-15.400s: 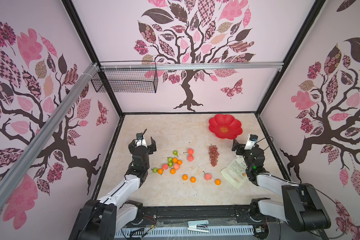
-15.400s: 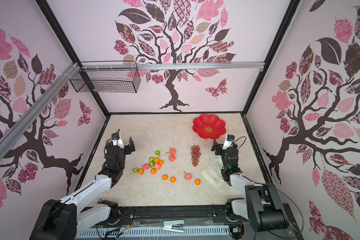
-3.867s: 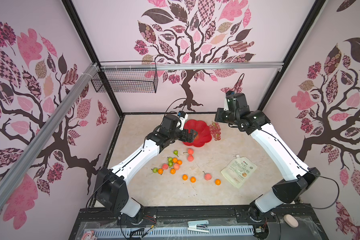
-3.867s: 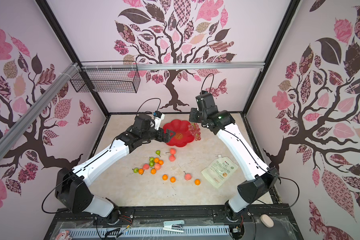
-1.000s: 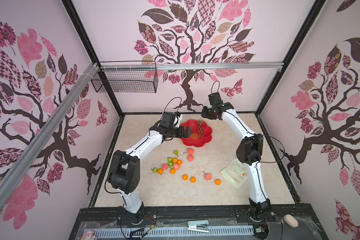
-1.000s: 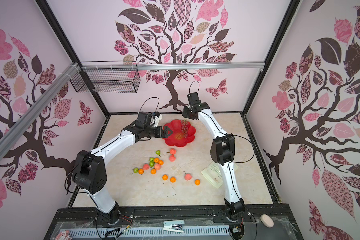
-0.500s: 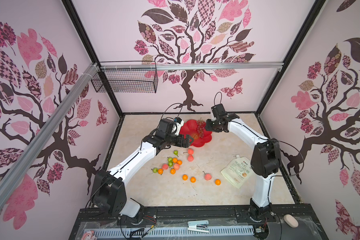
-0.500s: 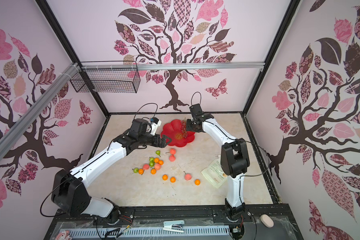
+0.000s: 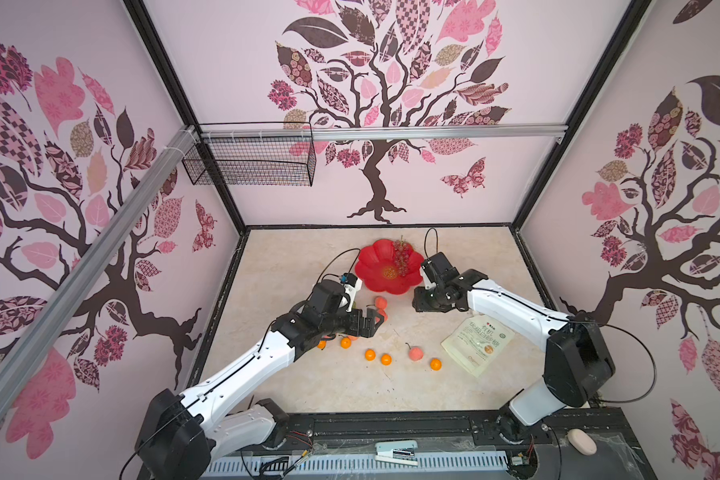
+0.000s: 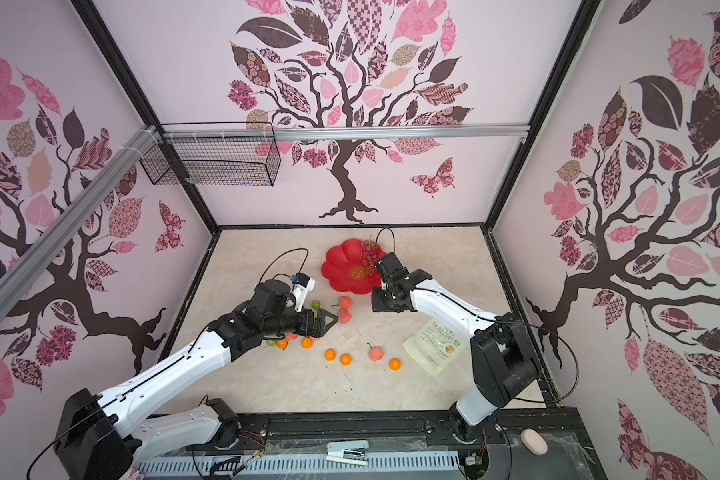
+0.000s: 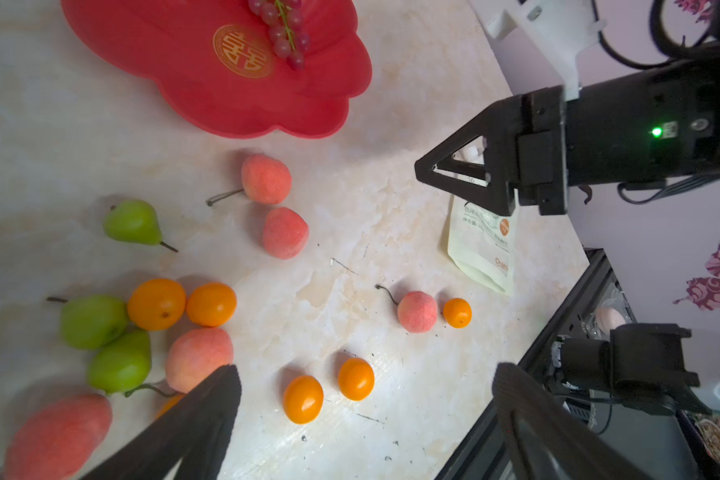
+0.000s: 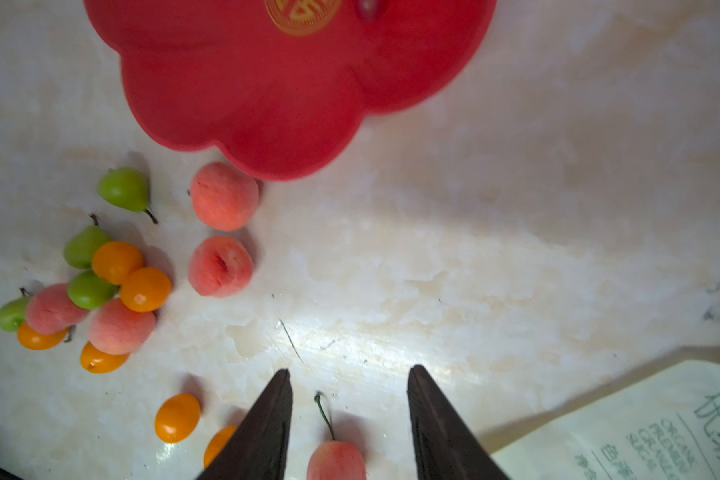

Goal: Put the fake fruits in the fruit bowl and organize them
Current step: 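Move the right gripper over a pink peach while the left gripper nears the fruit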

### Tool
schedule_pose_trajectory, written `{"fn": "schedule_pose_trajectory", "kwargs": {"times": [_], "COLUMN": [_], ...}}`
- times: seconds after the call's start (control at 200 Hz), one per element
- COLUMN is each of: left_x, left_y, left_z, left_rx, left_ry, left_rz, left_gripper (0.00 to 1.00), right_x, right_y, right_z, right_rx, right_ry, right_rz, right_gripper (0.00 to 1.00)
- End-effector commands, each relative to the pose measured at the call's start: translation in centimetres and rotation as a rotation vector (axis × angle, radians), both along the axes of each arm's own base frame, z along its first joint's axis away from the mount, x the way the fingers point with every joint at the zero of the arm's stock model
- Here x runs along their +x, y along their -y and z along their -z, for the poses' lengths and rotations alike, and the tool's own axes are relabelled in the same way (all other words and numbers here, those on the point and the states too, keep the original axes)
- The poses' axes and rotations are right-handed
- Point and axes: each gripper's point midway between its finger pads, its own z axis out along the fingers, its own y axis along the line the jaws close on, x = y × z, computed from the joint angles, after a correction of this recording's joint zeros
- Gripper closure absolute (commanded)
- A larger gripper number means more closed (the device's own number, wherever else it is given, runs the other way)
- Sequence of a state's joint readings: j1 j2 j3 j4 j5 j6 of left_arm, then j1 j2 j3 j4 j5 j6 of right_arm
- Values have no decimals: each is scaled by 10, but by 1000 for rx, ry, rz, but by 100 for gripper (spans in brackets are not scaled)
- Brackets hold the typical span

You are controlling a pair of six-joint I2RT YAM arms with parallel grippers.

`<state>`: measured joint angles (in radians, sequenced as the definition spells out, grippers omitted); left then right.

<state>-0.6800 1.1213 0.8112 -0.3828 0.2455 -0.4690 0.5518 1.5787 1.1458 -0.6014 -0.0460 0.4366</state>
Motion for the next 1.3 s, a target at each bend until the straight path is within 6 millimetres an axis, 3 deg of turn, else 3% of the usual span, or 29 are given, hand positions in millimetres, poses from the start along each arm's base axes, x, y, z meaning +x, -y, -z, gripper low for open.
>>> {"fn": "schedule_pose_trajectory", "kwargs": {"times": [0.0,0.24,0.58,0.86,1.295], "left_x": [-11,-29,-36,-34,-29], "left_y": [-1,-1,-15,-21,-39], "left_z": [13,31,50,50,50], "left_rx": [-15,-92,-169,-171,-216], "left_ry": [-25,-96,-159,-164,-185], "left_rz": [-32,-82,-196,-214,-257], "left_gripper": [2,1,2,2,1], "right_x": [-26,-50,-52,-61,-70], "right_y": [-4,-25,-43,-42,-42], "right_z": [-1,25,56,76,93], "right_rx": [-13,-128,-260,-319,-373], "right_ry": [-55,-171,-234,-294,-334], "right_rz": [-81,-254,-358,-391,-420], "right_gripper": [53,59,68,70,70]}}
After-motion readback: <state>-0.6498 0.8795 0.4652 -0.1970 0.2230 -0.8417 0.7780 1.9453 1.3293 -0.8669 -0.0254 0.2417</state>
